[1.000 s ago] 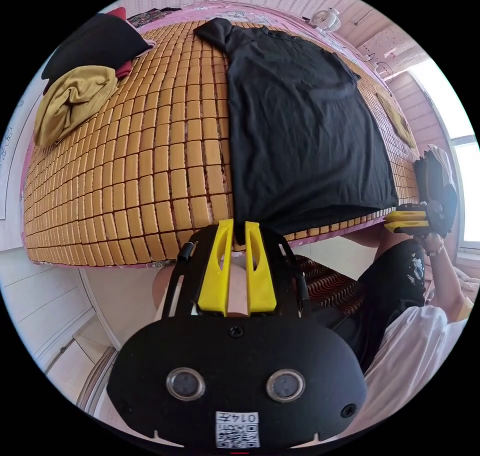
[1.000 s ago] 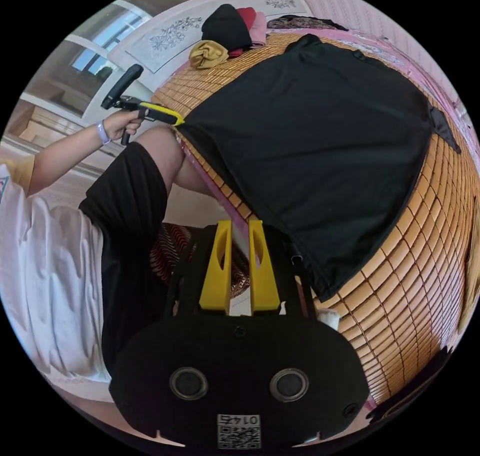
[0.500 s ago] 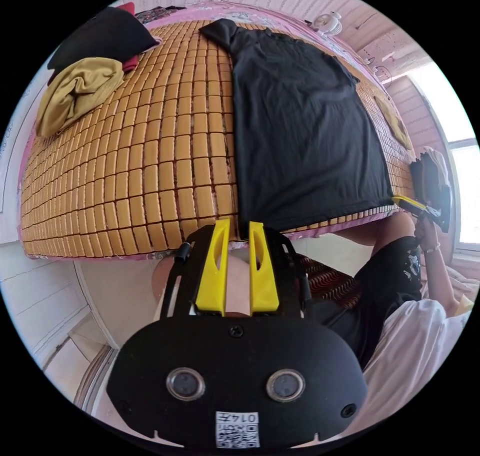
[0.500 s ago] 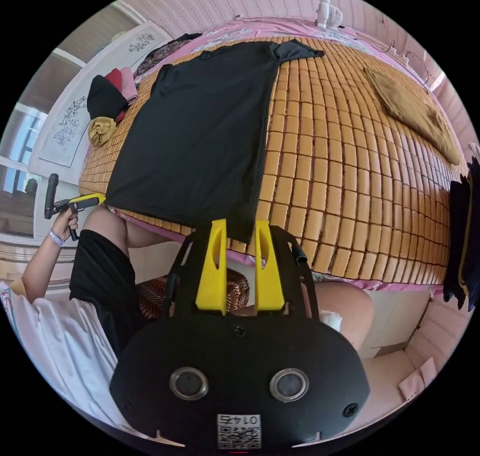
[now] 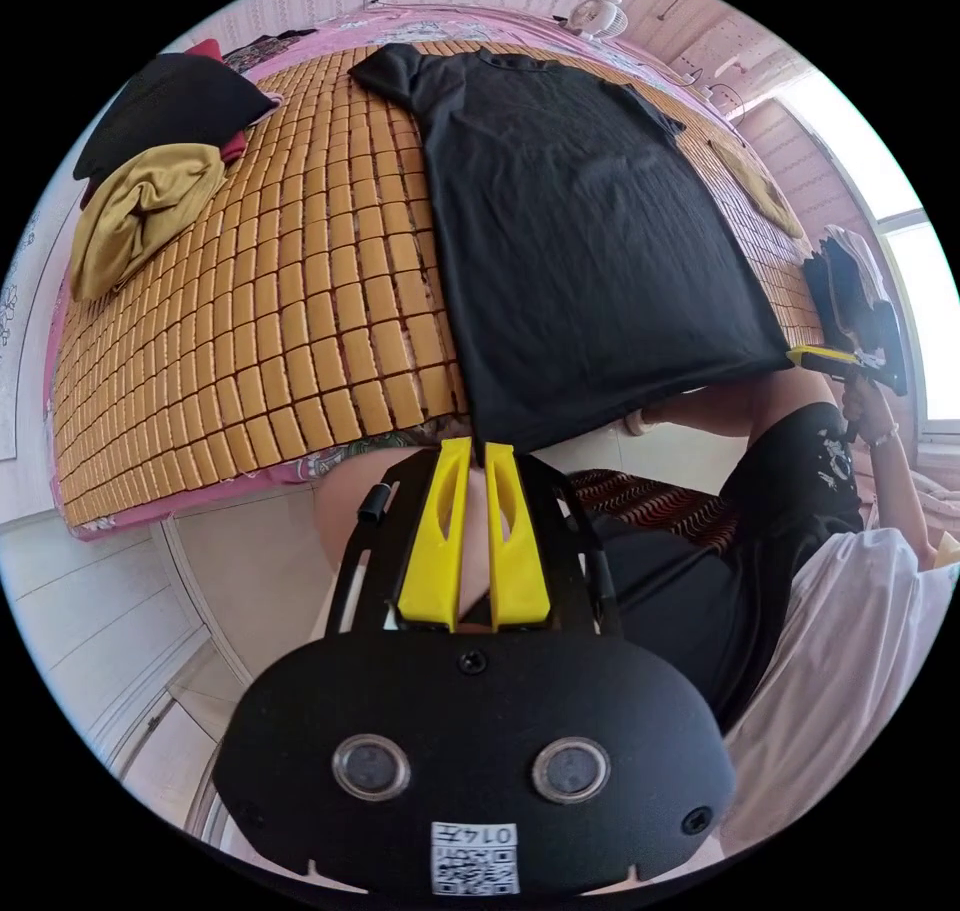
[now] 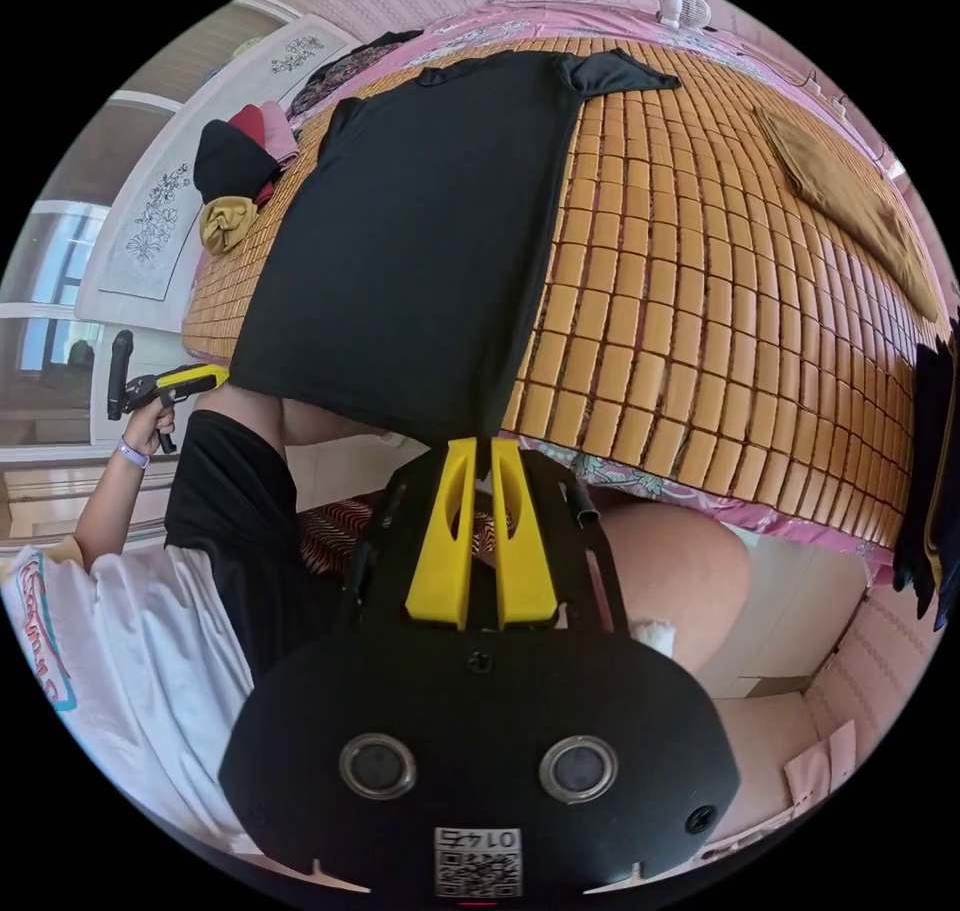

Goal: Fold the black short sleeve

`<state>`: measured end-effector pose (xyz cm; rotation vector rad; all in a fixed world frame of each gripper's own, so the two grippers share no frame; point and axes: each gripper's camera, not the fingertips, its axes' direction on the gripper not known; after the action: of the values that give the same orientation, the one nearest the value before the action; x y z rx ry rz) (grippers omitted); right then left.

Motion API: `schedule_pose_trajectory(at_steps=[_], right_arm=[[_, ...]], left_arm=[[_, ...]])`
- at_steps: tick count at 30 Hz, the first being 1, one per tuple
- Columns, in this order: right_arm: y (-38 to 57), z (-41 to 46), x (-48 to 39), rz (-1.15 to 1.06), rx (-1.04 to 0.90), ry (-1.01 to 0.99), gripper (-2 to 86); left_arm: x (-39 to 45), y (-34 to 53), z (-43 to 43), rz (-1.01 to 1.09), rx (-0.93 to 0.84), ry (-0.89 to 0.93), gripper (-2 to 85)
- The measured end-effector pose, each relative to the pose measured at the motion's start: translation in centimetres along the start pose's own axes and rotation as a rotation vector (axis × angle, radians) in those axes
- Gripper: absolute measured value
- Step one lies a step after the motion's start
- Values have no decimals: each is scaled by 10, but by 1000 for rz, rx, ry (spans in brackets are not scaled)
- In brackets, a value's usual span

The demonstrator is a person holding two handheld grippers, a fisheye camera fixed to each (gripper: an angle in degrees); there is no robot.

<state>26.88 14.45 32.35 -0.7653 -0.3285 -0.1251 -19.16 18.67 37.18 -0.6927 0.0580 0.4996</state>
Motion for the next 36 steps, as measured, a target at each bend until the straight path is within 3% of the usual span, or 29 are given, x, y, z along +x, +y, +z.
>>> schedule_pose_trajectory(at_steps=[6, 11, 18, 25, 32, 36], right_arm=[[-2, -19, 11, -4, 97, 55, 50], [-48, -50, 33, 54, 264, 38, 56], [-192, -74, 90, 212, 447, 57, 66], [-293, -49, 137, 326, 407, 91, 64], [-216, -81, 128, 367, 467, 171, 20], [-149, -76, 132, 416, 370, 128, 43]], left_arm=[[2, -15, -28, 22, 152, 19, 39], [33, -97, -28, 106, 244, 116, 42], [77, -214, 9, 201, 200, 111, 48], [76, -271, 21, 222, 158, 183, 14], [89, -300, 3, 226, 81, 246, 44], [115, -330, -14, 270, 64, 303, 45]])
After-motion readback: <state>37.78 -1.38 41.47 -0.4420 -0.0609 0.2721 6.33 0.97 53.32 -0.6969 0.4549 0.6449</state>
